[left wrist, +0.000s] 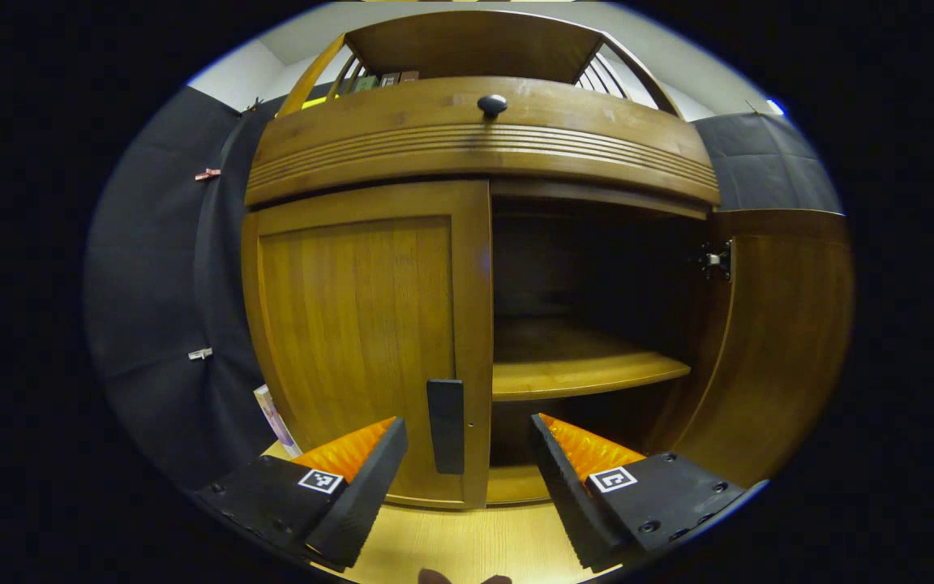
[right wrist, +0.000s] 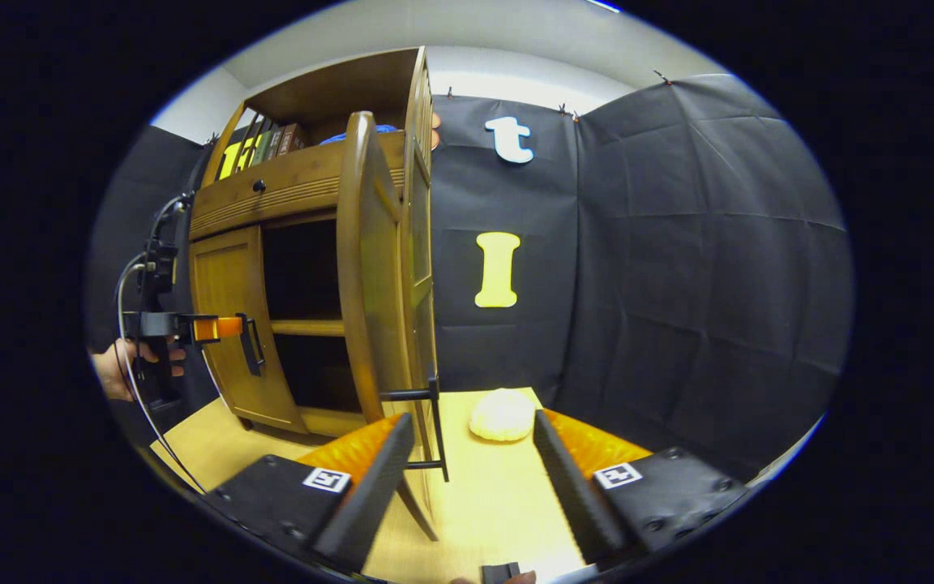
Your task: Open the right door of the double-door shoe cabinet with the right hand, and open the left door with the left hand.
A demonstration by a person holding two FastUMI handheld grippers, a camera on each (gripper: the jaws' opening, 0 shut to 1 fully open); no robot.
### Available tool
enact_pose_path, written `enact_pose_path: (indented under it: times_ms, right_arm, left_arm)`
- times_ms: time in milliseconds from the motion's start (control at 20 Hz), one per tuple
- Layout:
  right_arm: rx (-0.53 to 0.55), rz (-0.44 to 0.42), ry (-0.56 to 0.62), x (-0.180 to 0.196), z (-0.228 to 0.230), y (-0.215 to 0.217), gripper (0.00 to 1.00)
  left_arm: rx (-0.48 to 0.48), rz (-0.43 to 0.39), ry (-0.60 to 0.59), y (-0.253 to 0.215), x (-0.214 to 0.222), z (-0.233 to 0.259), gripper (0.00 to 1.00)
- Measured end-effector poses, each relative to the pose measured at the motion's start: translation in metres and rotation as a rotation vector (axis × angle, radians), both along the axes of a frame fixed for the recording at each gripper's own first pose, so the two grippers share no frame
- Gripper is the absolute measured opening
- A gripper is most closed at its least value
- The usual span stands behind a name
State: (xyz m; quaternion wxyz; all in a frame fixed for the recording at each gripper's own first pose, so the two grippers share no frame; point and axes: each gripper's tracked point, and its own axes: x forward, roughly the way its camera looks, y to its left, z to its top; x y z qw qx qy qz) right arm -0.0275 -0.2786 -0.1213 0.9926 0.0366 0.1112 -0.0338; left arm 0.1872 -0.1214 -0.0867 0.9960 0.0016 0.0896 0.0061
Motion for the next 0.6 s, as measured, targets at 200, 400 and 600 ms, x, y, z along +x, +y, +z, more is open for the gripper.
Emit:
enact_pose_path:
  times_ms: [200, 400, 600]
  right_arm:
    - [0.161, -0.028, 0.001, -0.008, 0.0, -0.012, 0.98]
    - [0.105, -0.071, -0.02, -0.016, 0.012, -0.024, 0.98]
    - [0.066, -0.077, -0.03, -0.027, 0.023, -0.016, 0.98]
  left_arm:
    - [-0.006, 0.036, 0.032, 0.011, 0.03, -0.025, 0.89]
    - [0.037, 0.067, 0.033, 0.027, 0.055, -0.04, 0.75]
    - [0.022, 0.051, 0.022, 0.025, 0.071, -0.04, 0.61]
